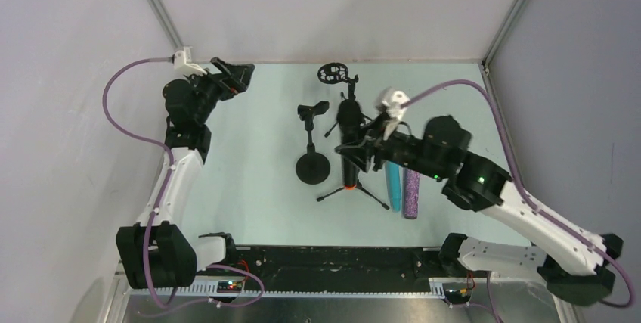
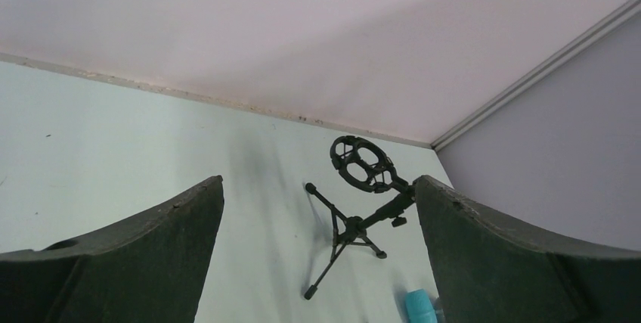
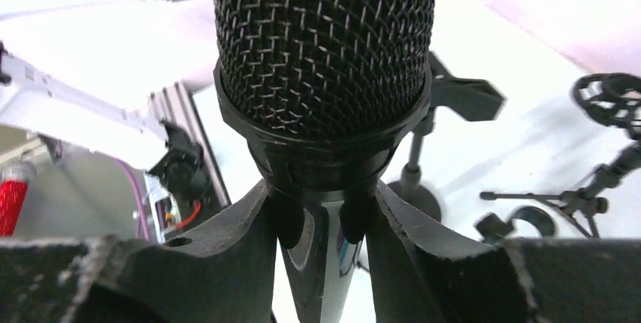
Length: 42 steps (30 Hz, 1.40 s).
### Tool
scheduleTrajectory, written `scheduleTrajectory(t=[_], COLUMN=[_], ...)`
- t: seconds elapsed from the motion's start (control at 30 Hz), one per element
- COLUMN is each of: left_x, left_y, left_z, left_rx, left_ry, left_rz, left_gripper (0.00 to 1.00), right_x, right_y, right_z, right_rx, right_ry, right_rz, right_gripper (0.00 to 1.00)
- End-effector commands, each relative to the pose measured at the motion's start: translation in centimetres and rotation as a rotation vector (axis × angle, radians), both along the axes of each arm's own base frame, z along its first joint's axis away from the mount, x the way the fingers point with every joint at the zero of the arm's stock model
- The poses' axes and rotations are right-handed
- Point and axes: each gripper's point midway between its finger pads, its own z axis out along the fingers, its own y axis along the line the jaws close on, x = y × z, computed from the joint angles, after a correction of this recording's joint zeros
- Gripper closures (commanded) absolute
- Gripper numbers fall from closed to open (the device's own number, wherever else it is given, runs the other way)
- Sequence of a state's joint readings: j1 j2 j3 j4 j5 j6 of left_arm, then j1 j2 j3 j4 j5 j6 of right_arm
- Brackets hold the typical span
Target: Attach the microphones to the stand
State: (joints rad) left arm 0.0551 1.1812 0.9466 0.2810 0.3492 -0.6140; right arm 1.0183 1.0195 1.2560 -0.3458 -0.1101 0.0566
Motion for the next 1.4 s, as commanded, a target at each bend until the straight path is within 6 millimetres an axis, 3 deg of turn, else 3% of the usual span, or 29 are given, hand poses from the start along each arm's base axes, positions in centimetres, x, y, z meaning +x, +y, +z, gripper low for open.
scheduleTrajectory(t=[0.0,0.03,0.23,0.5,0.77,0.97,1.37], left_x=[-0.3,-0.3,-1.4,-5.8,-10.7,-12.5,-11.8], left_y=[-1.3,-1.6,-4.9,-11.4,-16.3,-18.0,-18.4], left_z=[3.3,3.6,4.7,5.2,3.3,1.0,-1.2], left_rx=[0.000,0.002,0.069,0.252,0.423,0.509,0.609], left_ry=[-0.074,-0.081,-0.131,-0.284,-0.452,-0.538,-0.570], left_rz=[-0.083,-0.097,-0.260,-0.518,-0.779,-0.895,-0.836], left_gripper=[0.00,0.00,0.00,0.00,0.00,0.04,0.10], right_x=[0.5,0.4,1.8,2.5,2.9,3.1,3.4], right_y=[-3.4,-4.4,-7.3,-7.4,-7.6,-7.6,-7.6], right_z=[6.2,7.1,7.1,5.9,5.9,5.7,5.3], right_rx=[0.309,0.347,0.384,0.381,0.386,0.383,0.373], right_ry=[-0.100,-0.123,-0.118,-0.056,-0.042,-0.032,-0.019], right_rz=[-0.075,-0.092,-0.191,-0.193,-0.199,-0.200,-0.198], right_gripper=[1.00,1.00,1.00,1.00,1.00,1.00,1.00])
